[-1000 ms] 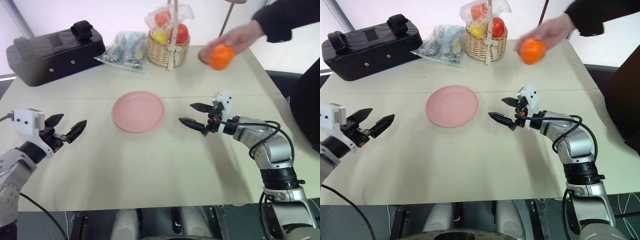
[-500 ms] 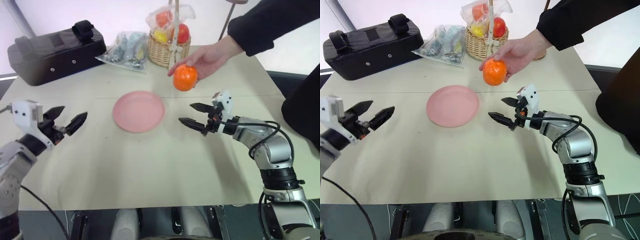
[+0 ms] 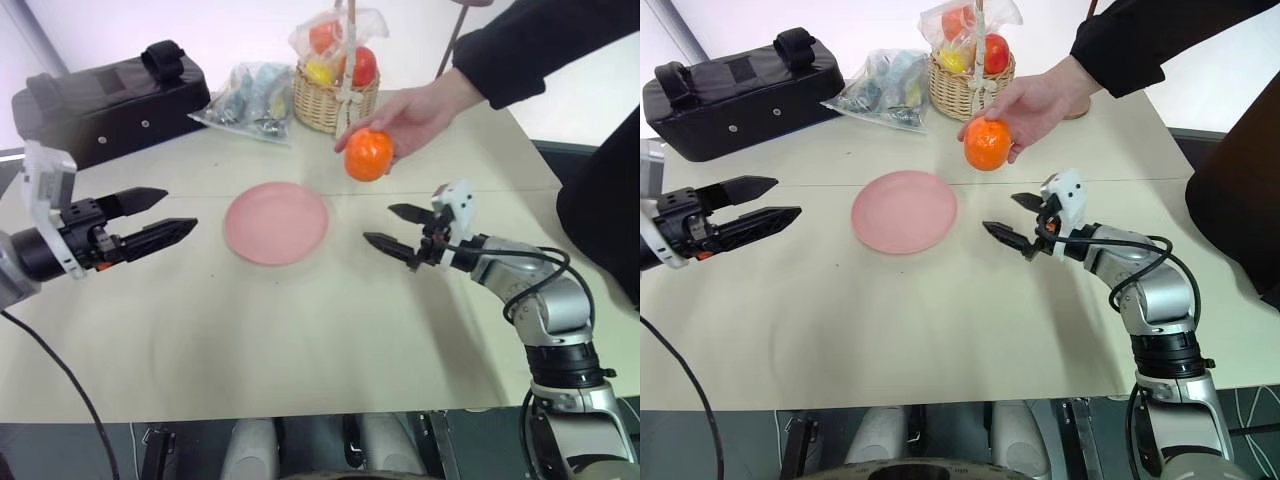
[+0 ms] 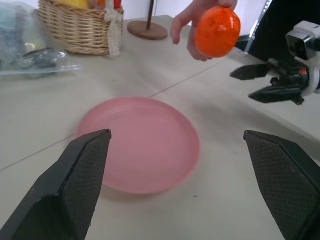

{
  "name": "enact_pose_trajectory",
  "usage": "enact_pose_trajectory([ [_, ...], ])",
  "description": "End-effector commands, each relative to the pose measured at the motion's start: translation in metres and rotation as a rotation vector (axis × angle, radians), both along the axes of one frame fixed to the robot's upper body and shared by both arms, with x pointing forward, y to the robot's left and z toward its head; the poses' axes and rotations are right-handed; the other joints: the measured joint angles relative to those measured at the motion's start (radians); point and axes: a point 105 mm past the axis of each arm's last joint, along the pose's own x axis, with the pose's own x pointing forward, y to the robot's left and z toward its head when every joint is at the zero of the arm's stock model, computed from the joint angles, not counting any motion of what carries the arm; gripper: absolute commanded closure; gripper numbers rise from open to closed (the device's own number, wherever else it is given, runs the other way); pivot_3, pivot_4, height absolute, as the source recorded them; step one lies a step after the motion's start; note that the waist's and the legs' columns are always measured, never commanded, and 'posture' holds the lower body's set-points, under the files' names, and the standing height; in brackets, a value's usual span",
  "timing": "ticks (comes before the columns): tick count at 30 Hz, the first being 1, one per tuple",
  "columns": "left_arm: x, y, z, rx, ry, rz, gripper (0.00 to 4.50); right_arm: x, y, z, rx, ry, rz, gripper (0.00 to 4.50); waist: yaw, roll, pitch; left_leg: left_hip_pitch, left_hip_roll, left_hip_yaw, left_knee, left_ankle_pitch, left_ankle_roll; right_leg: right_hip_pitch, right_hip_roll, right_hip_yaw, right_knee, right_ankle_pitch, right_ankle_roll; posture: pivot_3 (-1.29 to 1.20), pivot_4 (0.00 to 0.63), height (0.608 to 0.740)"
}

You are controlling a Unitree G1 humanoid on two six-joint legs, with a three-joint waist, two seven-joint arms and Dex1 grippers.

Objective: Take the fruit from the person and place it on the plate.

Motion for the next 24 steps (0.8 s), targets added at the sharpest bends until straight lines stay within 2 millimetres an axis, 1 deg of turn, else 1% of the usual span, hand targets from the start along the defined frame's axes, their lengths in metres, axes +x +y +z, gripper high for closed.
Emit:
enact_pose_trajectory([
  [1, 0.004, -0.004, 0.005, 0.006, -0.036, -0.01, 0.05, 0.007, -0.009, 0.028, -0.015, -0.132, -0.08, 0.0, -0.001, 0.0, 0.0, 0.0, 0.0, 0.0, 0.0, 0.0, 0.0, 0.0, 0.0, 0.0, 0.0, 0.0, 0.0, 0.0, 0.15, 0.74],
  [5, 0.01, -0.012, 0.005, -0.012, -0.047, -0.021, 0.05, 0.012, -0.001, 0.038, -0.009, -0.189, -0.094, 0.0, -0.003, 0.0, 0.0, 0.0, 0.0, 0.0, 0.0, 0.0, 0.0, 0.0, 0.001, 0.0, 0.0, 0.001, 0.002, 0.0, 0.15, 0.74],
  [10, 0.01, -0.017, 0.0, -0.025, -0.046, -0.019, 0.05, 0.018, 0.006, 0.048, 0.026, -0.215, -0.101, 0.0, -0.004, 0.0, 0.0, 0.0, 0.0, 0.0, 0.0, 0.0, 0.0, 0.0, 0.001, 0.0, 0.0, 0.002, 0.003, 0.0, 0.15, 0.74],
  [13, 0.008, -0.018, -0.005, -0.024, -0.036, -0.012, 0.05, 0.014, 0.017, 0.054, 0.046, -0.218, -0.048, 0.0, -0.004, 0.0, 0.0, 0.0, 0.0, 0.0, 0.0, 0.0, 0.0, 0.0, 0.001, 0.0, 0.0, 0.002, 0.003, 0.0, 0.15, 0.74],
  [19, 0.005, -0.017, -0.011, -0.023, -0.029, 0.011, 0.05, 0.008, 0.03, 0.06, 0.059, -0.21, 0.028, 0.0, -0.004, 0.0, 0.0, 0.0, 0.0, 0.0, 0.0, 0.0, 0.0, 0.0, 0.0, 0.0, 0.0, 0.002, 0.003, 0.0, 0.15, 0.74],
  [24, 0.006, -0.018, -0.012, -0.024, -0.032, 0.02, 0.05, 0.012, 0.034, 0.063, 0.059, -0.214, 0.03, 0.0, -0.004, 0.0, 0.0, 0.0, 0.0, 0.0, 0.0, 0.0, 0.0, 0.0, 0.0, 0.0, 0.0, 0.002, 0.003, 0.0, 0.15, 0.74],
])
